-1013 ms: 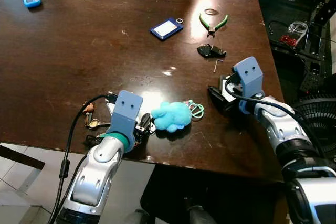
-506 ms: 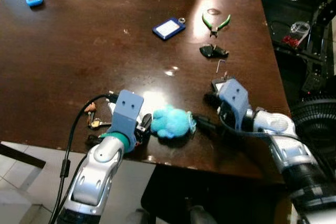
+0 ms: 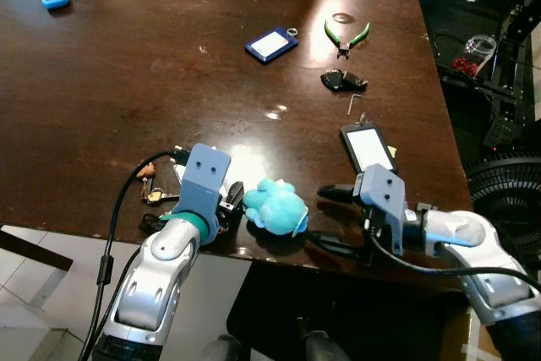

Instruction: Hang keys on a hook

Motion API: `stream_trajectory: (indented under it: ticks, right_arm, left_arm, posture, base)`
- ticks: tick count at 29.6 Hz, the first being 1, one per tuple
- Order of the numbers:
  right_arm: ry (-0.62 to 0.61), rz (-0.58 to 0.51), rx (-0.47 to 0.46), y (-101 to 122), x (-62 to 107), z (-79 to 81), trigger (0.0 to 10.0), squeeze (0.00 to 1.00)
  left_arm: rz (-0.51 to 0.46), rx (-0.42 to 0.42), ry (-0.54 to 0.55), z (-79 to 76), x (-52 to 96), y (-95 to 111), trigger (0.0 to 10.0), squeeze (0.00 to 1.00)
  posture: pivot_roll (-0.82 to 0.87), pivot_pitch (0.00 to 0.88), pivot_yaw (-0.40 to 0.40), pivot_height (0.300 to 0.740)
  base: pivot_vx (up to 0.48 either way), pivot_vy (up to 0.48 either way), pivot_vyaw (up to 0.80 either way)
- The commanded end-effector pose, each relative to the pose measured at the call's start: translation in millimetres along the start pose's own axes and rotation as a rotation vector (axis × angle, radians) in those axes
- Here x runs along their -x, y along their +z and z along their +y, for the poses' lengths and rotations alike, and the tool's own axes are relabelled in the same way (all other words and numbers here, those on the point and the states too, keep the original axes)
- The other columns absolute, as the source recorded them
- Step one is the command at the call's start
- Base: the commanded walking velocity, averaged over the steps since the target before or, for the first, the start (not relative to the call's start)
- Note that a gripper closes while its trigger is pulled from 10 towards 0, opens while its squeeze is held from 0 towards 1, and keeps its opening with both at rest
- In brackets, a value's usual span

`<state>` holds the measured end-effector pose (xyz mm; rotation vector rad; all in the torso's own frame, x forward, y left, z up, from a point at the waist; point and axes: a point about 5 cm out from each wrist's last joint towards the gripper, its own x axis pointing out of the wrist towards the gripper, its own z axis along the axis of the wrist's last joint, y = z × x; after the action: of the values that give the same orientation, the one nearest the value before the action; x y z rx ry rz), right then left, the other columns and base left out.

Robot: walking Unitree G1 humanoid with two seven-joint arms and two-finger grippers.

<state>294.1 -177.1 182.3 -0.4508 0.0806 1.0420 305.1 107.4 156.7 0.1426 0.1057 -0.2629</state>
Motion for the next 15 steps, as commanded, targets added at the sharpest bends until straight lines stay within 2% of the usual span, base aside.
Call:
stream_trajectory:
  ticks: [1, 6, 7, 9, 15]
  right_arm:
    - [-0.010, -0.007, -0.021, -0.6, 1.8, 2.1, 10.0, 0.00]
    - [-0.115, -0.055, -0.076, 8.1, 3.0, -9.9, 10.0, 0.00]
    - [-0.101, -0.096, -0.094, 14.9, -8.0, -9.7, 10.0, 0.00]
    - [-0.060, -0.125, -0.100, 20.7, -16.6, -5.4, 10.0, 0.00]
    - [0.003, -0.156, -0.111, 27.4, -23.2, 2.7, 10.0, 0.00]
  left_arm:
    - [0.074, 0.014, -0.004, 0.1, 1.4, -16.6, 10.0, 0.00]
    - [0.073, 0.010, -0.005, 0.8, -0.5, -16.8, 10.0, 0.00]
    - [0.072, 0.009, -0.003, 0.9, -1.4, -16.4, 10.0, 0.00]
    - [0.071, 0.009, -0.001, 1.1, -1.4, -16.2, 10.0, 0.00]
    - [0.070, 0.009, 0.002, 1.7, -1.1, -16.0, 10.0, 0.00]
  posture:
    - [-0.08, 0.279, 0.122, 0.740]
    - [-0.09, 0.270, 0.122, 0.740]
    - [-0.08, 0.268, 0.122, 0.740]
    - [-0.08, 0.267, 0.120, 0.740]
    - [-0.07, 0.266, 0.119, 0.740]
  base:
    - [0.000, 0.000, 0.00]
    - [0.000, 0.000, 0.00]
    - [0.000, 0.000, 0.00]
    - [0.000, 0.000, 0.00]
    - [0.000, 0.000, 0.00]
